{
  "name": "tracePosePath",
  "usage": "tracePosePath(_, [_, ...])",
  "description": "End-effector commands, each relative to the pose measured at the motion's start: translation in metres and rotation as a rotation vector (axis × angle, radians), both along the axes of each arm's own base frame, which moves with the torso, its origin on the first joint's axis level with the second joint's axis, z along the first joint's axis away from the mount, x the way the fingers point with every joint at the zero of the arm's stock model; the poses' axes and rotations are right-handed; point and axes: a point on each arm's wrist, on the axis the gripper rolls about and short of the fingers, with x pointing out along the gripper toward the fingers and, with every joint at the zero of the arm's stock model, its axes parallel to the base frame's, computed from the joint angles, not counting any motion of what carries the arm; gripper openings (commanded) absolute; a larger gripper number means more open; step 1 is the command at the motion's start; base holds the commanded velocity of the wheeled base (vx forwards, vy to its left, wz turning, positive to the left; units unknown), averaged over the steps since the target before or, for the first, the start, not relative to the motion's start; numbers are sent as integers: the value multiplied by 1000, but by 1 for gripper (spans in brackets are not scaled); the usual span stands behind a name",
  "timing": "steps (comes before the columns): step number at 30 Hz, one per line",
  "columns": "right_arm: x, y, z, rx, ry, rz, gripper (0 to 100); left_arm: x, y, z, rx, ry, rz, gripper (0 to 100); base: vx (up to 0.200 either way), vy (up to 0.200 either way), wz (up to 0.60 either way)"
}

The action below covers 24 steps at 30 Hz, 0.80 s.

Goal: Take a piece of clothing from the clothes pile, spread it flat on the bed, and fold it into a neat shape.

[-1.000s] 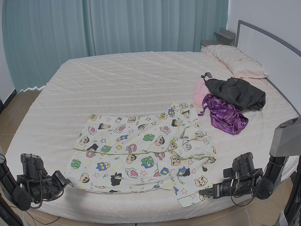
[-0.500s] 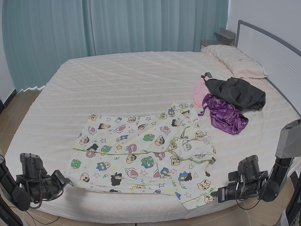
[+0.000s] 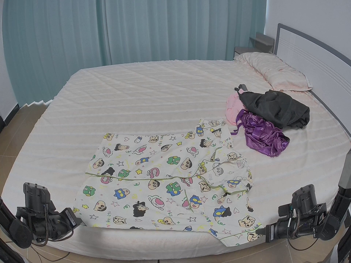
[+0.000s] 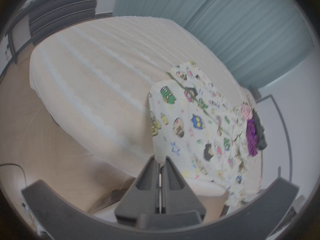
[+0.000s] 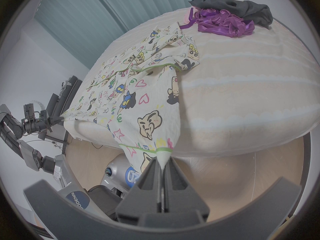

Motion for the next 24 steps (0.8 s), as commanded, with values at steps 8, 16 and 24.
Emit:
tracePosePath(8, [-19, -6, 11, -42, 1, -12, 0, -28, -1, 4, 91, 78, -112, 0, 0, 0, 0])
tracePosePath(16, [-34, -9, 18, -63, 44, 11, 0, -44, -1, 6, 147, 129, -165, 0, 0, 0, 0])
tracePosePath(24, [-49, -13, 22, -122, 92, 19, 0, -59, -3, 6, 160, 179, -224, 0, 0, 0, 0])
